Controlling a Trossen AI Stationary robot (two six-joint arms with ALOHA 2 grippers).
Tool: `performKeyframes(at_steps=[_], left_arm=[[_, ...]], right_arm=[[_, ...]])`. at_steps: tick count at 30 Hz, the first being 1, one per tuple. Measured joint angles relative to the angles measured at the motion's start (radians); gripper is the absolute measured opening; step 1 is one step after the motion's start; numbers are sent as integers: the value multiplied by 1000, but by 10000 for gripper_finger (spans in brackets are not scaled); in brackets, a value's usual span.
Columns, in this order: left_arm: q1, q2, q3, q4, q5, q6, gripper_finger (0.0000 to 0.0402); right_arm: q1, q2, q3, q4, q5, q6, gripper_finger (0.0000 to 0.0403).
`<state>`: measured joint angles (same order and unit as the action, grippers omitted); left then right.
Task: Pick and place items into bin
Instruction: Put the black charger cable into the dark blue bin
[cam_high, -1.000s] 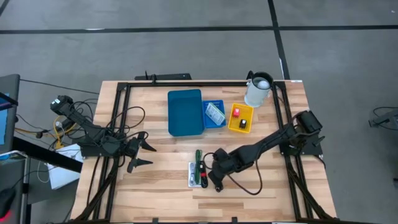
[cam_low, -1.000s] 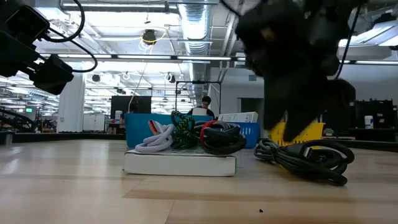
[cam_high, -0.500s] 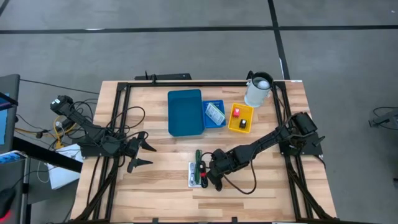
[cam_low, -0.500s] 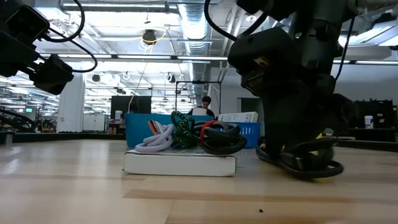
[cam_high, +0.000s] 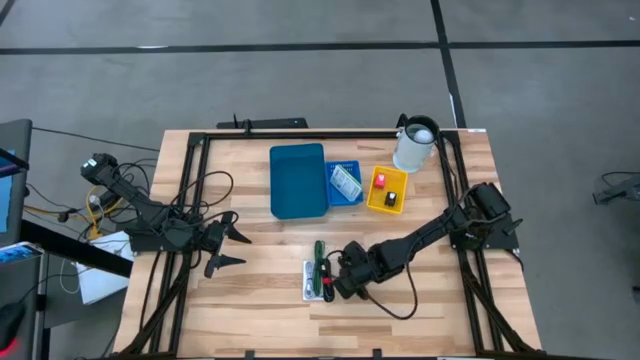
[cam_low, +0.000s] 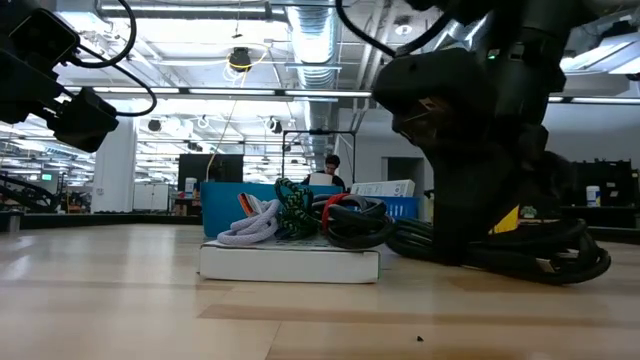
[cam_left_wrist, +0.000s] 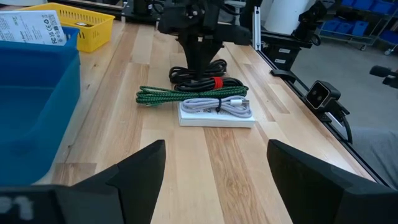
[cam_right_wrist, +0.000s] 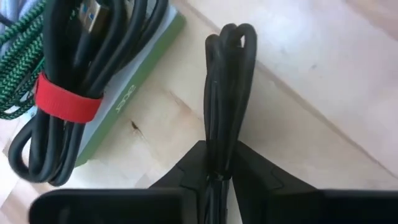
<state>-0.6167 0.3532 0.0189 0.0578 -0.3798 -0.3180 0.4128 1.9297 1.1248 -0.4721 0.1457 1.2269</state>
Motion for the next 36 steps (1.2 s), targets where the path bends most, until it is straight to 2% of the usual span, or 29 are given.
performKeyframes(at_steps=[6,11,19,22,29,36], left_arm=[[0,0,0,0,0,0,270],[0,0,0,0,0,0,270],[0,0,0,0,0,0,270],[0,0,0,0,0,0,270],[0,0,0,0,0,0,270],[0,0,0,0,0,0,270]], right_arm=[[24,-6,25,-58,212,-2,45],[18,-17,115,-144,407,-55,44],[-37,-19,235,-102,707,-278,44],[-79,-19,242,34,742,-446,45],[-187,-10,244,324,741,-785,46],[-282,-10,245,471,718,-948,47]])
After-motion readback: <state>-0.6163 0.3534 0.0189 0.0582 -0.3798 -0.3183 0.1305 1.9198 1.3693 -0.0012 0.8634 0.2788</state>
